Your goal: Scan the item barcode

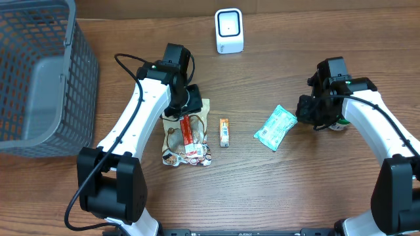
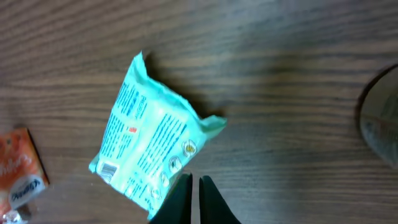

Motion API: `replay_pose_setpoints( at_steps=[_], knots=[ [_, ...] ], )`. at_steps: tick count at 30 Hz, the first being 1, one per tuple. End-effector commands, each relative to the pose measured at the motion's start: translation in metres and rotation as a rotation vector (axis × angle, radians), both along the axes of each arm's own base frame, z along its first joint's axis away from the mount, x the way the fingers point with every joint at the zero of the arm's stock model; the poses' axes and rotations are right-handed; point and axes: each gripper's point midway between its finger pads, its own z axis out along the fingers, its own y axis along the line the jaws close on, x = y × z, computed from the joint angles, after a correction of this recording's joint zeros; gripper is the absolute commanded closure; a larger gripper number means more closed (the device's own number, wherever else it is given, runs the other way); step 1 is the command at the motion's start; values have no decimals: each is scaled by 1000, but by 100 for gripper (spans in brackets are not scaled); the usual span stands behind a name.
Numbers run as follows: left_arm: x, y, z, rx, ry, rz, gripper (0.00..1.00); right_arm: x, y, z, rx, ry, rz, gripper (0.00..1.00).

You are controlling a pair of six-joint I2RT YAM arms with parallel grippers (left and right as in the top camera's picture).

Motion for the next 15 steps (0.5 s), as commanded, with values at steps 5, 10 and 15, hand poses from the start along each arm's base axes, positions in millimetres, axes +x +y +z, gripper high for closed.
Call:
replay_pose_setpoints(
  at_steps=[5, 10, 15],
  knots=[
    [-3, -86, 24, -261, -60, -171, 96, 7, -4, -3, -30, -23, -30, 90],
    [-17, -132, 22, -270, -89, -292, 96, 9, -9, -3, -56, -35, -36, 83],
    [-32, -174, 6, -271, -89, -398, 96, 10, -11, -3, -65, -37, -38, 76]
  ],
)
